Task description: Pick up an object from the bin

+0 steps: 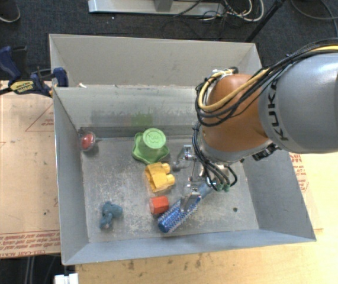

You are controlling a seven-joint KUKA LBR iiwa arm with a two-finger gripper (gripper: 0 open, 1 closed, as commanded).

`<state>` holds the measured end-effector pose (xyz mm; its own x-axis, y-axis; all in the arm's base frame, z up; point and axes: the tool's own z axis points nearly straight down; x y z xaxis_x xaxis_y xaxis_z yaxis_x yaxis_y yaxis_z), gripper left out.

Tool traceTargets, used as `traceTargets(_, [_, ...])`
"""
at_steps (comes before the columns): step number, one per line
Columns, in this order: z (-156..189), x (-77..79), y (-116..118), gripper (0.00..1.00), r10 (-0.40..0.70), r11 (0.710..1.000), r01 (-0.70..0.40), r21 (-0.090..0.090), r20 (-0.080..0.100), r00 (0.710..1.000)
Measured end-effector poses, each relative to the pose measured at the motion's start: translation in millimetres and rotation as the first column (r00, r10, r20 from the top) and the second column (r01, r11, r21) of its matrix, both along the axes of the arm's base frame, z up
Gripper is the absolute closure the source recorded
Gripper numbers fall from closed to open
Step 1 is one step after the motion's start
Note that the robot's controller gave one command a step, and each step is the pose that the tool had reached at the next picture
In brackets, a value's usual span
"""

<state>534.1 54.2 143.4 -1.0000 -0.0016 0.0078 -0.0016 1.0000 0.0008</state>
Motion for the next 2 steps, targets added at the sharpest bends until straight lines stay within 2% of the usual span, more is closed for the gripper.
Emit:
traceTargets(1, [-64.1,-44.0,-27.3,0.0,0.291,0.957,-0.291,-0.002,0.026,0.956])
traceTargets(2, [-63.0,-44.8,-27.4,1.0,0.291,0.957,-0.291,-0.001,0.019,0.957])
